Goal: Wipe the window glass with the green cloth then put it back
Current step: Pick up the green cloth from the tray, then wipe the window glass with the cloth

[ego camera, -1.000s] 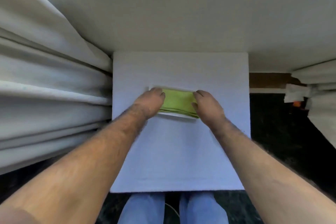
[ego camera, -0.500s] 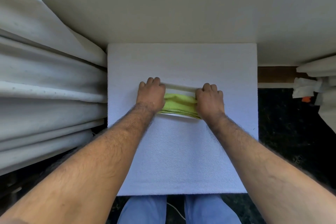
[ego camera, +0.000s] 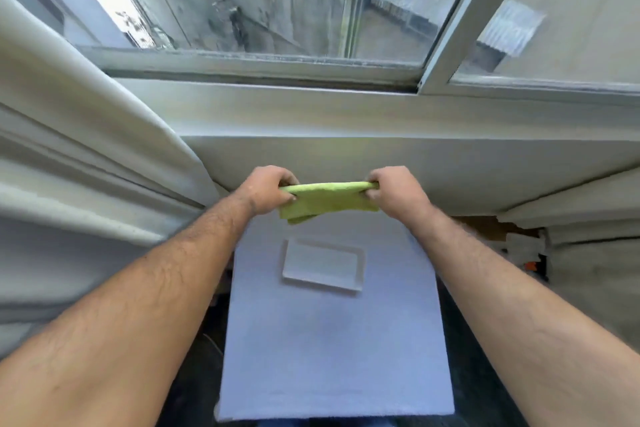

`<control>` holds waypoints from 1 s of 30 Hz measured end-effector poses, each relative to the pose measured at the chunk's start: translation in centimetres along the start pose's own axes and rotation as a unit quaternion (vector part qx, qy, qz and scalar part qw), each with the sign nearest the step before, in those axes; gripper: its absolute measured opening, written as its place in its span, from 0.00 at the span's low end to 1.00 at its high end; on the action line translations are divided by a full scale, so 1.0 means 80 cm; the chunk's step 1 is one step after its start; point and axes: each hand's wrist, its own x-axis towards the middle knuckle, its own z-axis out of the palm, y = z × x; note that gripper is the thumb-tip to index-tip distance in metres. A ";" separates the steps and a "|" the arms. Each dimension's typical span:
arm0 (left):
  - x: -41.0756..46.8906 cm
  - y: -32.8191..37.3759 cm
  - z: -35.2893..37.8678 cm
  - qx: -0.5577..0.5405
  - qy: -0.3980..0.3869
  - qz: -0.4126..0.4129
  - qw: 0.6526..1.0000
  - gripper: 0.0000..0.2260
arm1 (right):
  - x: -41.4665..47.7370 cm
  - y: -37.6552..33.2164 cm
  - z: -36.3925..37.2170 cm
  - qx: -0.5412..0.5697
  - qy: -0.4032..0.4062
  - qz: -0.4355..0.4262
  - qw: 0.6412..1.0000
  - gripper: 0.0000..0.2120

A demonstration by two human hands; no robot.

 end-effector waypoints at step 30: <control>-0.276 0.400 -0.725 -0.117 0.455 0.252 0.846 0.10 | -0.240 -0.391 -0.805 -0.063 0.685 -0.208 0.696 0.11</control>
